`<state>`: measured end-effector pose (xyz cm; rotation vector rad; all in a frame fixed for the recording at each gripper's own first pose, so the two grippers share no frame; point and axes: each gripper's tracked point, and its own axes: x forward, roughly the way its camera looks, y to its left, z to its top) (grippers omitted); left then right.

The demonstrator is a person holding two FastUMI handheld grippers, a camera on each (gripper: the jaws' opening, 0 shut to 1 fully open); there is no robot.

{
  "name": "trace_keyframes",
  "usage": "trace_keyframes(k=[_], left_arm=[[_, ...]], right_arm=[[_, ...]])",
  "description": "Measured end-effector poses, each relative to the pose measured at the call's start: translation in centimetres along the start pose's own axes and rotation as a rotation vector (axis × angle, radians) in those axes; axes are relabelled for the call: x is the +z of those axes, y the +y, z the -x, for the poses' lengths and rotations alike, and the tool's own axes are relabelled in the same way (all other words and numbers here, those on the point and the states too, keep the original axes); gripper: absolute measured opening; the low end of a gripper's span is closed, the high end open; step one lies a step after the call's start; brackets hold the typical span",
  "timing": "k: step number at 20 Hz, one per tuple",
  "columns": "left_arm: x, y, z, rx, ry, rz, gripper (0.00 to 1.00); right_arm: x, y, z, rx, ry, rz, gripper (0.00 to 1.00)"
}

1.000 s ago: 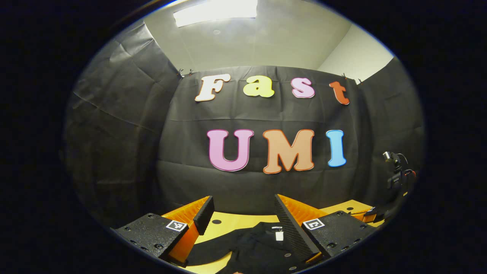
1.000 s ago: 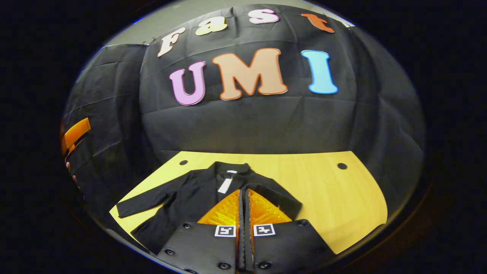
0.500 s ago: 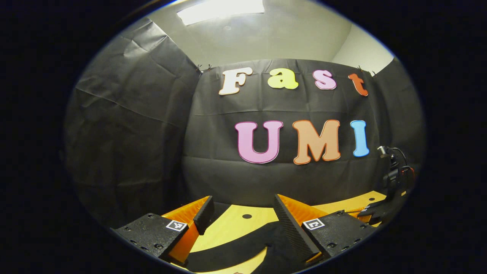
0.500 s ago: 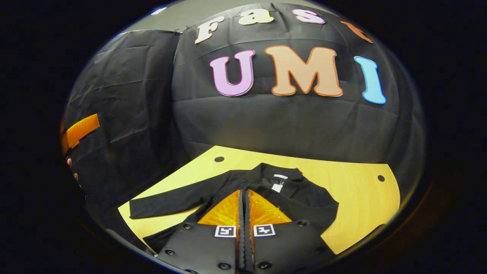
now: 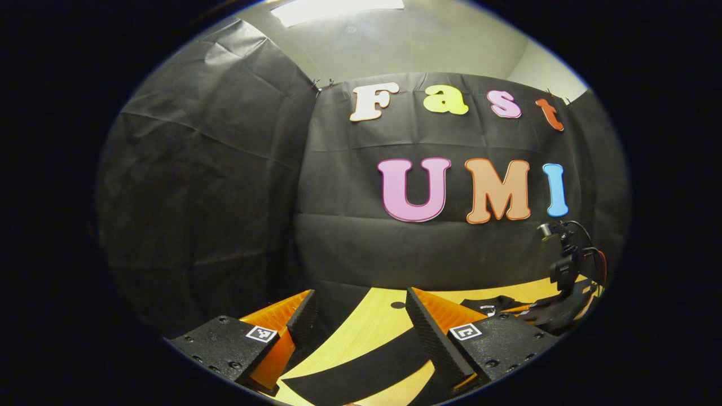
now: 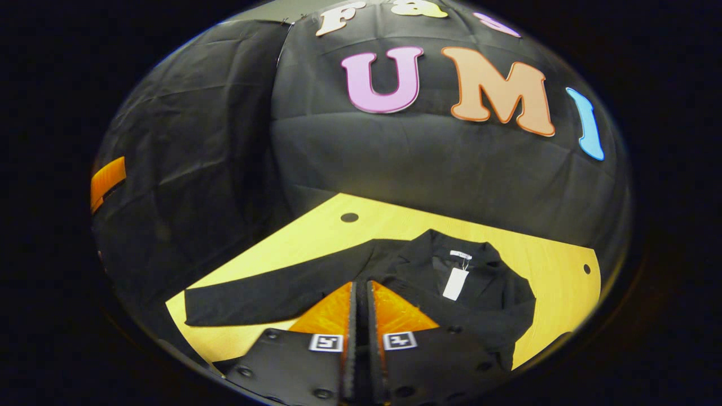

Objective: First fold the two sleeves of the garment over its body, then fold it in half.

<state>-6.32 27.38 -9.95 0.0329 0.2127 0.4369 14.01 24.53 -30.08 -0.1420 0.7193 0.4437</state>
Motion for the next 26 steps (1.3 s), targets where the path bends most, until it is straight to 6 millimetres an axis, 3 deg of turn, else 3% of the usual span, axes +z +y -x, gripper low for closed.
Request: trace_keyframes(k=[3, 11, 15, 20, 24, 26], left_arm=[[-3.1, 1.2, -0.2, 0.001, 0.049, 0.026, 0.97], [-15.8, 4.8, -0.3, 0.070, 0.293, -0.017, 0.95], [-21.4, 6.2, -0.4, 0.112, 0.418, 0.000, 0.99], [-26.5, 8.1, 0.4, 0.158, 0.530, -0.014, 0.96], [-29.7, 8.0, 1.1, 0.172, 0.626, 0.015, 0.96], [-31.2, 7.6, 2.7, 0.168, 0.690, 0.044, 0.96]], right_arm=[[2.4, 0.2, 0.7, -0.026, -0.092, 0.011, 0.99], [2.0, -3.2, 4.7, -0.097, -0.114, 0.038, 0.99], [1.1, -4.3, 5.2, -0.131, -0.087, 0.048, 0.99], [0.8, -4.2, 5.4, -0.139, -0.072, 0.050, 0.99], [1.1, -4.0, 5.6, -0.135, -0.071, 0.053, 0.99], [1.2, -4.0, 5.7, -0.132, -0.073, 0.055, 0.99]])
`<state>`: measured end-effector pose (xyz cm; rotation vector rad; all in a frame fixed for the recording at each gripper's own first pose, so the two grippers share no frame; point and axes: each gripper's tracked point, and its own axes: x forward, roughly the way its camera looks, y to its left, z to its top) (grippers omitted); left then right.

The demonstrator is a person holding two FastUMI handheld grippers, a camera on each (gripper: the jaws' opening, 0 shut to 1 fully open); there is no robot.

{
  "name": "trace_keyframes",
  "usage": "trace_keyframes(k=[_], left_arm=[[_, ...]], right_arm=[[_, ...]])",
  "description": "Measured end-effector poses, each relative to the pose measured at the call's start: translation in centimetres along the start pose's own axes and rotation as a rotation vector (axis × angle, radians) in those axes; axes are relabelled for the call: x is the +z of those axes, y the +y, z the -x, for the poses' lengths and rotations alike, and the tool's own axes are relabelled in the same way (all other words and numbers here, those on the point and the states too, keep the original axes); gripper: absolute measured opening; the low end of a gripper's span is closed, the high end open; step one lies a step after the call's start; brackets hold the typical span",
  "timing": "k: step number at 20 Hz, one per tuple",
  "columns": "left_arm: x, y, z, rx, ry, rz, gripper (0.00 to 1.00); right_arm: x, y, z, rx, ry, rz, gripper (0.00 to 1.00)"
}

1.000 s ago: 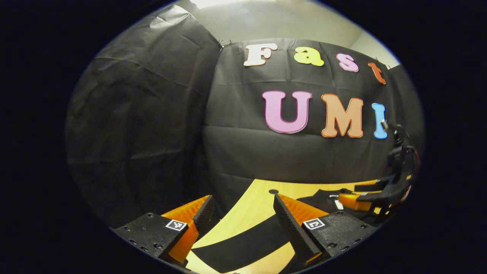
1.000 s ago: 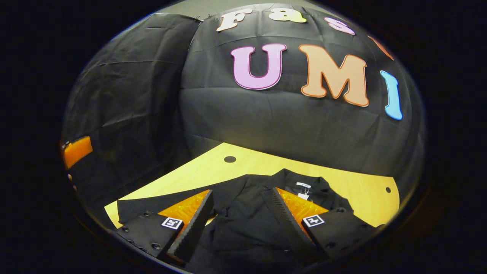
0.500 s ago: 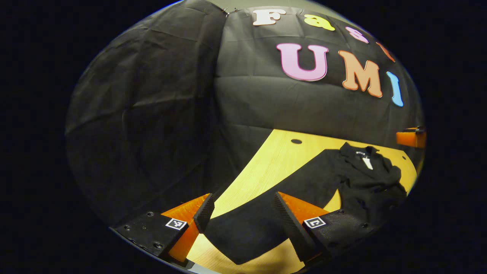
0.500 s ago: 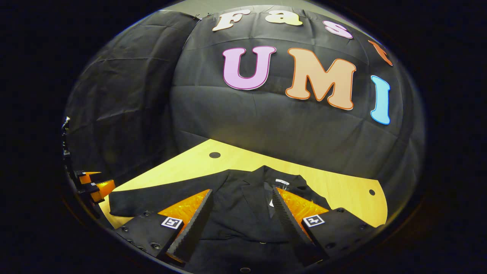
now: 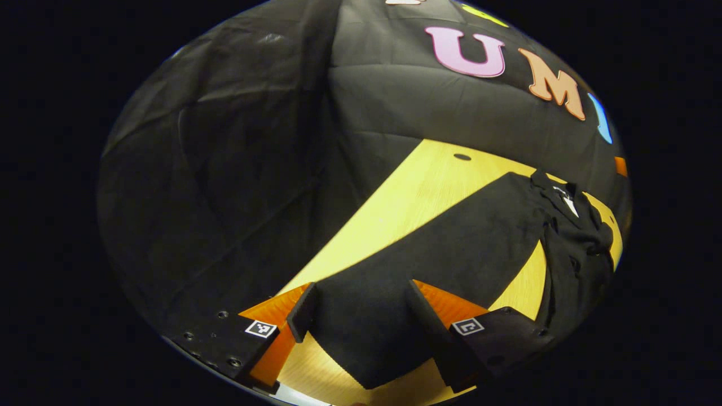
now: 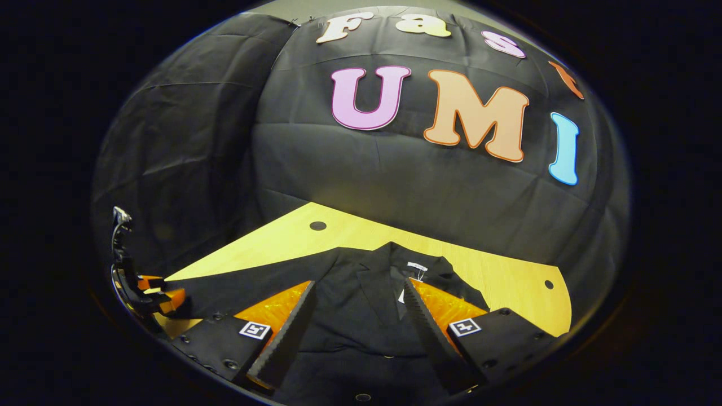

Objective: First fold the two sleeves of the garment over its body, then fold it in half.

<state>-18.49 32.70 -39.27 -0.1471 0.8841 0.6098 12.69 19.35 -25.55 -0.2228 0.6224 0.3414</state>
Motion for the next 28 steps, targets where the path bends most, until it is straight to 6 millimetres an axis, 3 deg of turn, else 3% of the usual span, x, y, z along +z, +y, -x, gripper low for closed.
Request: trace_keyframes(k=[1, 4, 6, 9, 12, 15, 22, 25, 28], left_arm=[[1.3, -0.1, -0.1, -0.017, -0.072, -0.019, 0.80], [0.5, -2.3, -0.1, -0.104, -0.064, -0.080, 0.32], [0.9, -2.3, 0.0, -0.087, -0.044, -0.106, 0.00], [1.7, -4.2, 0.8, -0.165, -0.029, -0.048, 0.00], [5.8, -6.2, 2.9, -0.213, -0.105, 0.032, 0.00], [10.0, -9.7, 5.0, -0.266, -0.205, -0.012, 0.00], [17.2, -21.7, 9.8, -0.463, -0.358, -0.103, 0.00], [18.1, -27.3, 11.0, -0.542, -0.385, -0.167, 0.00], [17.6, -32.6, 12.3, -0.621, -0.381, -0.224, 0.00]], right_arm=[[0.0, -0.1, 0.1, -0.001, 0.002, -0.002, 0.99], [-0.1, -0.4, 0.8, -0.003, 0.003, -0.004, 0.99], [0.0, -1.0, 1.6, -0.007, -0.008, -0.003, 0.99], [-0.3, -2.4, 3.1, -0.019, -0.028, -0.019, 0.99], [-1.0, -4.4, 4.8, -0.041, -0.046, -0.048, 0.99], [-2.1, -6.0, 6.3, -0.052, -0.050, -0.089, 0.99], [-5.1, -11.5, 10.5, -0.113, -0.070, -0.166, 1.00], [-6.8, -14.7, 12.6, -0.165, -0.071, -0.212, 1.00], [-8.9, -17.9, 14.6, -0.220, -0.064, -0.261, 0.97]])
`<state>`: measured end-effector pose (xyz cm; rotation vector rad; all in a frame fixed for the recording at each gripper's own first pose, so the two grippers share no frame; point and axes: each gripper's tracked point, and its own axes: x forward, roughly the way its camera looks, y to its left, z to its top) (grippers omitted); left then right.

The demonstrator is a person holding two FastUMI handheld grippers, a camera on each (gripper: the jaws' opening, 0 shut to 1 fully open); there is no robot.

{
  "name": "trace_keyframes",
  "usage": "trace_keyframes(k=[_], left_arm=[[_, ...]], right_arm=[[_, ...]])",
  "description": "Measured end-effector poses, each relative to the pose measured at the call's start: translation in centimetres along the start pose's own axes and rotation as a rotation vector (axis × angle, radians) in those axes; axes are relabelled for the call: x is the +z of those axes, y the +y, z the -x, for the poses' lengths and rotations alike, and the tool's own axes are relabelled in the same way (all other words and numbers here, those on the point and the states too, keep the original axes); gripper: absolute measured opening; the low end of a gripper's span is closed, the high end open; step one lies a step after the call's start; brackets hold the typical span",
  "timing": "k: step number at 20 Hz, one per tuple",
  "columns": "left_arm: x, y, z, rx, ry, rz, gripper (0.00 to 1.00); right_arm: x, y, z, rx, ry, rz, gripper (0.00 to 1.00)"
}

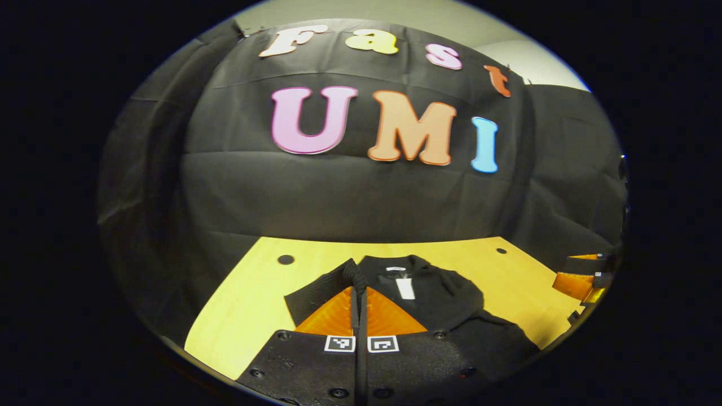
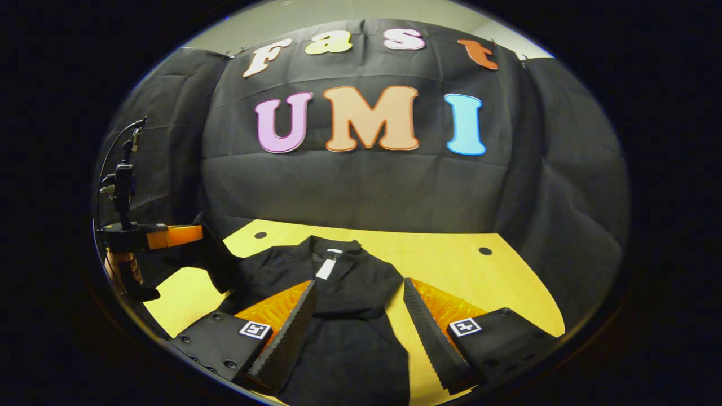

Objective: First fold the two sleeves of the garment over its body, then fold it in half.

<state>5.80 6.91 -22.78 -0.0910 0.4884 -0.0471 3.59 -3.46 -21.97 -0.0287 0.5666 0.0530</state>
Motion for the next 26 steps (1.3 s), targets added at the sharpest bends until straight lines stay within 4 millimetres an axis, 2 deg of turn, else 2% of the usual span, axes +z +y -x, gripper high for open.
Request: trace_keyframes(k=[1, 6, 10, 15, 17, 19, 20, 21, 22, 24, 25, 26], left_arm=[[0.0, -1.4, -0.5, -0.024, 0.006, -0.009, 0.00], [-0.7, -8.1, -3.2, -0.123, 0.043, -0.059, 0.00], [-1.7, -12.6, -5.5, -0.181, 0.074, -0.107, 0.00], [-3.8, -16.4, -8.5, -0.193, 0.149, -0.145, 0.00], [-4.0, -16.2, -9.9, -0.124, 0.163, -0.182, 0.00], [-4.4, -18.0, -11.0, -0.170, 0.170, -0.139, 0.66], [-3.6, -18.3, -9.7, -0.157, 0.145, -0.130, 0.99], [-2.4, -18.0, -9.2, -0.141, 0.122, -0.131, 0.90], [-1.3, -17.4, -8.5, -0.119, 0.089, -0.141, 0.96], [-0.2, -15.9, -6.8, -0.072, 0.044, -0.159, 1.00], [-0.1, -14.9, -5.7, -0.040, 0.031, -0.163, 0.94], [0.0, -13.7, -4.5, -0.006, 0.019, -0.157, 0.94]], right_arm=[[-0.2, -1.1, 0.4, -0.015, 0.001, -0.015, 1.00], [-1.8, -5.7, 2.5, -0.078, 0.007, -0.063, 0.99], [-3.1, -8.8, 3.8, -0.124, 0.021, -0.089, 0.99], [-4.1, -12.4, 5.0, -0.175, 0.034, -0.113, 0.99], [-4.4, -13.4, 5.1, -0.182, 0.041, -0.122, 0.99], [-4.4, -13.8, 4.9, -0.173, 0.041, -0.125, 0.99], [-4.4, -13.8, 4.7, -0.161, 0.038, -0.119, 0.99], [-4.2, -13.9, 4.3, -0.149, 0.034, -0.106, 0.99], [-4.3, -13.9, 4.1, -0.131, 0.032, -0.095, 0.99], [-4.1, -13.5, 3.9, -0.078, 0.031, -0.080, 0.99], [-4.0, -13.3, 3.7, -0.049, 0.032, -0.068, 0.99], [-3.9, -13.2, 3.6, -0.029, 0.022, -0.050, 0.99]])
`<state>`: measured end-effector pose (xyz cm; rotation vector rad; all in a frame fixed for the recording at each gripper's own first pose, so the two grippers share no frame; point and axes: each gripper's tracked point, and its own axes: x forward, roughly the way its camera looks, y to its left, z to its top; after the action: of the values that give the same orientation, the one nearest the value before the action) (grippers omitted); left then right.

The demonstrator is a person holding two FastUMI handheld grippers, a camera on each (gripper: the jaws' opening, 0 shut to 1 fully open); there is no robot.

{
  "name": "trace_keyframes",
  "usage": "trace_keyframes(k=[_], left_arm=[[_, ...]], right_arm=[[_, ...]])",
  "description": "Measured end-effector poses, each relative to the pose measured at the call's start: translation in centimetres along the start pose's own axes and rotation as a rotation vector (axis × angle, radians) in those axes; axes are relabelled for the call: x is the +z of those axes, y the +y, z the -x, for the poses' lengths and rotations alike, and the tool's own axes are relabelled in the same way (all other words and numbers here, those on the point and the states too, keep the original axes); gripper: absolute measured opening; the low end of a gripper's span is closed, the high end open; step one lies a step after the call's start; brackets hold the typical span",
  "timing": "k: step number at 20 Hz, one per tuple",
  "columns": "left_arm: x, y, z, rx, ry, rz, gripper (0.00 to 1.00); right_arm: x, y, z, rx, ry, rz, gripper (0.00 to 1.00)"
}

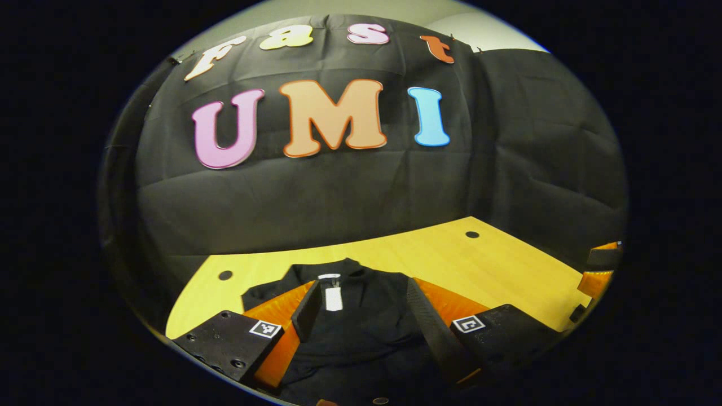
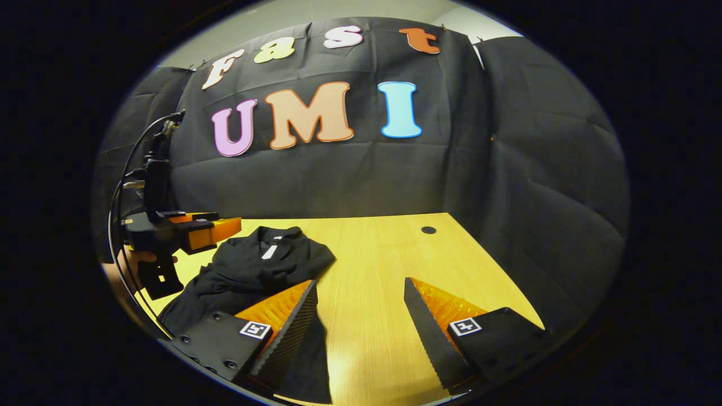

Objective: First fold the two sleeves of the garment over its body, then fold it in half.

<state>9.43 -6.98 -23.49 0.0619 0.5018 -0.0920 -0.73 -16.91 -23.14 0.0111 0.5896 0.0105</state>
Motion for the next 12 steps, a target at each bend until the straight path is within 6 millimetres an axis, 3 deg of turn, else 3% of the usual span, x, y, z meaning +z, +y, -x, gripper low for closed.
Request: trace_keyframes(k=[4, 6, 12], left_arm=[[-1.8, 4.4, 5.7, 0.102, -0.003, 0.033, 0.94], [-3.6, 6.6, 8.8, 0.139, 0.014, 0.022, 0.94], [-10.7, 10.8, 17.3, 0.183, 0.106, 0.039, 0.94]], right_arm=[[-0.4, 1.1, 0.4, 0.031, -0.005, 0.019, 0.99], [-1.2, 2.3, 1.1, 0.031, -0.002, 0.016, 0.99], [-5.5, 6.1, 4.8, 0.019, 0.032, 0.029, 0.99]])
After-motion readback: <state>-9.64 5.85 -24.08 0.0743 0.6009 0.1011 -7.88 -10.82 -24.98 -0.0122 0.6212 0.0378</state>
